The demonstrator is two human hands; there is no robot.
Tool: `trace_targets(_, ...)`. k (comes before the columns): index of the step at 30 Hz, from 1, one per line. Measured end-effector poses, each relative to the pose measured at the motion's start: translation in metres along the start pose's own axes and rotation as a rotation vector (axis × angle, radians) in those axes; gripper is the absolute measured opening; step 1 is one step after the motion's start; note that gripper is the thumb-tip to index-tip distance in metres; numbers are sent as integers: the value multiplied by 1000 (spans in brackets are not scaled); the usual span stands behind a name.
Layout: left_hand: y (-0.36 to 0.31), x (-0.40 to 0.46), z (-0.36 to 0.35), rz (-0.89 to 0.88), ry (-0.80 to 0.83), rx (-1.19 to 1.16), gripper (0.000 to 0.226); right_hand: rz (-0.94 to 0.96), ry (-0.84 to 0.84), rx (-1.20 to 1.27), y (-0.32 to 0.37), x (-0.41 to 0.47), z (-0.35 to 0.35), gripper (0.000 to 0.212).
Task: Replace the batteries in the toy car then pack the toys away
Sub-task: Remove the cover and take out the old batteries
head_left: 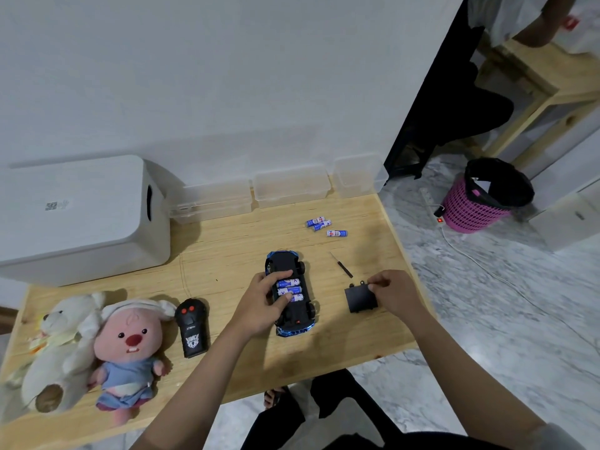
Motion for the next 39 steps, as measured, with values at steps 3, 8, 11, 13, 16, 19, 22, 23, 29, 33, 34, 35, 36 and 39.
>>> trace_targets(3, -3, -3, 0, -13, 10, 3, 46, 9, -13, -79, -4, 2, 0, 8)
trace_targets(8, -6, -7, 0, 37, 41, -38, 61, -3, -25, -88, -11, 2, -3, 6)
trace_targets(11, -8, -10, -2, 50, 68, -72, 70, -2, -46, -78, -13, 3, -4, 7)
trace_targets(13, -8, -10, -5, 73, 90, -91, 73, 9, -56, -87, -12, 2, -3, 7)
trace_targets(16, -6, -11, -7, 97, 107, -151, 75, 39, -77, -79, -7, -1, -3, 6)
trace_targets(19, -9, -17, -8, 84, 119, -246, 73, 127, -86, -51, 8, -12, -7, 10)
trace_targets(22, -13, -22, -8, 54, 95, -294, 72, 275, -81, 7, 33, -29, -16, 9)
trace_targets(23, -15, -24, -7, 41, 79, -308, 72, 327, -75, 29, 43, -35, -20, 8)
trace_targets(29, -36, -32, -1, -17, -32, -344, 70, 400, 100, 60, 83, -60, -49, 16)
trace_targets(33, -44, -36, 4, -37, -96, -356, 70, 426, 120, 86, 96, -65, -58, 20)
trace_targets(34, -44, -36, 4, -43, -107, -353, 73, 426, 123, 84, 98, -65, -59, 20)
trace_targets(35, -44, -37, 5, -48, -117, -352, 77, 425, 125, 78, 101, -65, -60, 20)
trace_targets(36, -44, -37, 5, -56, -124, -351, 81, 425, 128, 70, 104, -65, -61, 20)
trace_targets(39, -43, -37, 5, -72, -137, -337, 88, 394, 148, 83, 110, -66, -64, 23)
Point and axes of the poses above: each hand's wrist, its own x-axis towards the middle knuckle, its own z-axis out of the back of the hand, y = z × x, the point moved 3 cm from there along x, towards the middle knuckle, and after that the axes turned 7 degrees about x, right-handed, at the moved point
